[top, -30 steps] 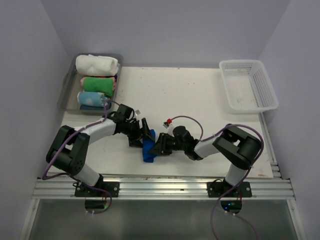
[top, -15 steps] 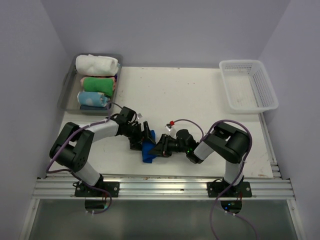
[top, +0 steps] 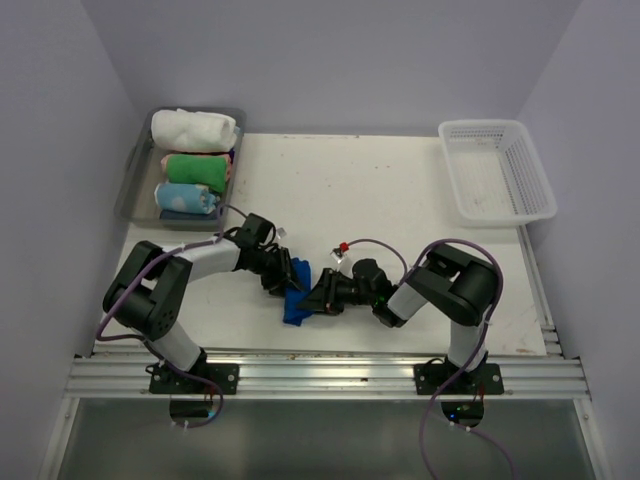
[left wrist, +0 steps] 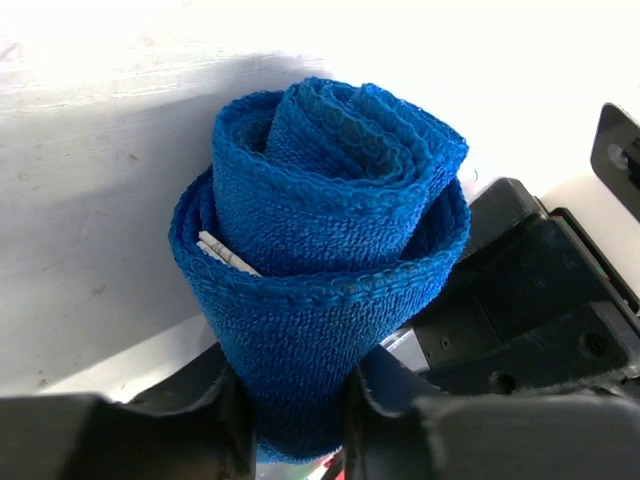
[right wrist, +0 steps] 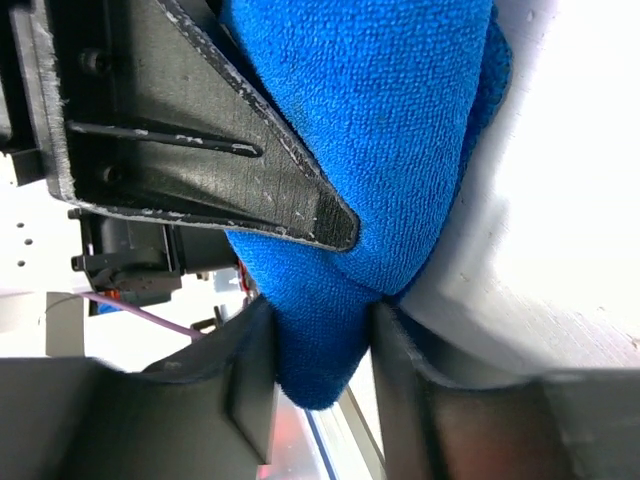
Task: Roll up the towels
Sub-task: Roll the towel, then place the rolled towel into the container
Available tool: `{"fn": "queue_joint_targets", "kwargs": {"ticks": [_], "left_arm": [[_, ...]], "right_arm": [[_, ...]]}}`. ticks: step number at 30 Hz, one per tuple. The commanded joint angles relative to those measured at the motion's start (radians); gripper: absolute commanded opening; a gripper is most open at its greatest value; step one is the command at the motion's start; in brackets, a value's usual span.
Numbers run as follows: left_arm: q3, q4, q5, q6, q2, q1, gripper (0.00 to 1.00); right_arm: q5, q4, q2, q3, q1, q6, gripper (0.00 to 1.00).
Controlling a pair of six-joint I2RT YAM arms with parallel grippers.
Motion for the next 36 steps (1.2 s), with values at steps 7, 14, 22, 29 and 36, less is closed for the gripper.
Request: {"fn": "queue_joint_targets", "kwargs": {"ticks": [7, 14, 22, 29, 36], "left_arm": [[0.07, -0.01, 0.003, 0.01, 0.001, -0.014, 0.1], [0.165, -0.085, -0.009, 0.043, -0.037, 0.001, 0.06], [0.377, -0.197, 0.022, 0.1, -0.039, 0.088, 0.04], [0.656, -0.245, 0.043, 0.125, -0.01, 0.28, 0.02], [0.871, -0.112, 0.081, 0.027, 0.084, 0.49, 0.02]], "right_arm": [[0.037, -0.187, -0.154, 0.013, -0.001, -0.095, 0.63], [0.264, -0.988, -0.584, 0.189, -0.001, -0.431, 0.68], [0.551, -1.392, -0.818, 0.382, 0.001, -0.623, 0.75], [0.673, -1.437, -0.874, 0.326, -0.001, -0.554, 0.75], [0.665, -1.435, -0.851, 0.322, -0.001, -0.533, 0.75]]}}
